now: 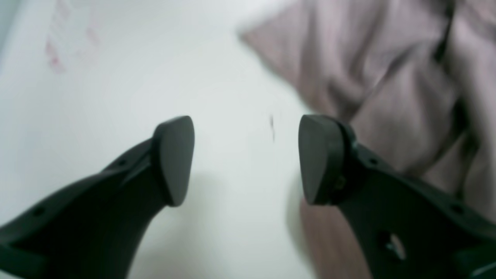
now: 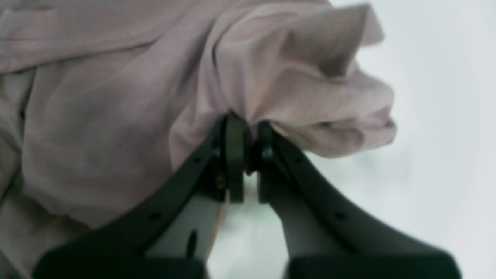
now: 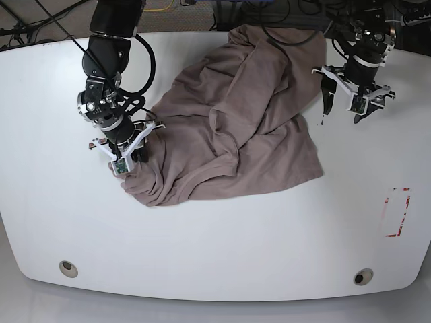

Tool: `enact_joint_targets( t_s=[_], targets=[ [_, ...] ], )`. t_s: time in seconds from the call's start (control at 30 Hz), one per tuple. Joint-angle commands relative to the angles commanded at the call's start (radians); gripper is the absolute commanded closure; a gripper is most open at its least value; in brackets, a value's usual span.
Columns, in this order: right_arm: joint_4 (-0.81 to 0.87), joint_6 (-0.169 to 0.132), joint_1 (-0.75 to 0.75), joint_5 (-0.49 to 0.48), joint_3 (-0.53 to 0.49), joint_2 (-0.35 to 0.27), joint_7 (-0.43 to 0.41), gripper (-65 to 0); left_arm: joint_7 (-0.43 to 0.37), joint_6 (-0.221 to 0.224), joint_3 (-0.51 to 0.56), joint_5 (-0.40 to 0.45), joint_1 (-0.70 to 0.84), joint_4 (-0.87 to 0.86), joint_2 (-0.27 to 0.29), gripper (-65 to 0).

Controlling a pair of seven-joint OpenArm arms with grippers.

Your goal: Fold the T-shirt properly

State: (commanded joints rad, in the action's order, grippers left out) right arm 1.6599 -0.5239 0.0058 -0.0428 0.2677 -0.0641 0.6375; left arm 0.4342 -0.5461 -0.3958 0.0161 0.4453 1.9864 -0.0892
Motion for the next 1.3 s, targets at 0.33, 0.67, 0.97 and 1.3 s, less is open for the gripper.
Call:
enact_joint_targets(
  t_s=[0.33, 0.67, 0.97, 1.3],
  targets=[
    [0.16, -0.005, -0.021, 0.008, -0.062, 0.008, 0.161, -0.6, 0.096, -0.077, -0.036, 0.012, -0.015, 0.041, 0.005, -39.7],
    [0.205, -0.003, -0.049, 0.015, -0.129, 0.019, 0.163, -0.2, 0.179, -0.092, -0.026, 0.026, -0.032, 0.074, 0.025, -39.4],
    [0.186, -0.004, -0.054, 0.016, -0.131, 0.008, 0.131, -1.0, 0.352, -0.146, 0.015, 0.058, -0.115, 0.084, 0.026, -38.2],
    [0.167, -0.001, -0.057, 0.017, -0.119, 0.006, 0.088, -1.1, 0.405, -0.152, 0.02, 0.011, -0.149, 0.059, 0.017, -39.4]
  ],
)
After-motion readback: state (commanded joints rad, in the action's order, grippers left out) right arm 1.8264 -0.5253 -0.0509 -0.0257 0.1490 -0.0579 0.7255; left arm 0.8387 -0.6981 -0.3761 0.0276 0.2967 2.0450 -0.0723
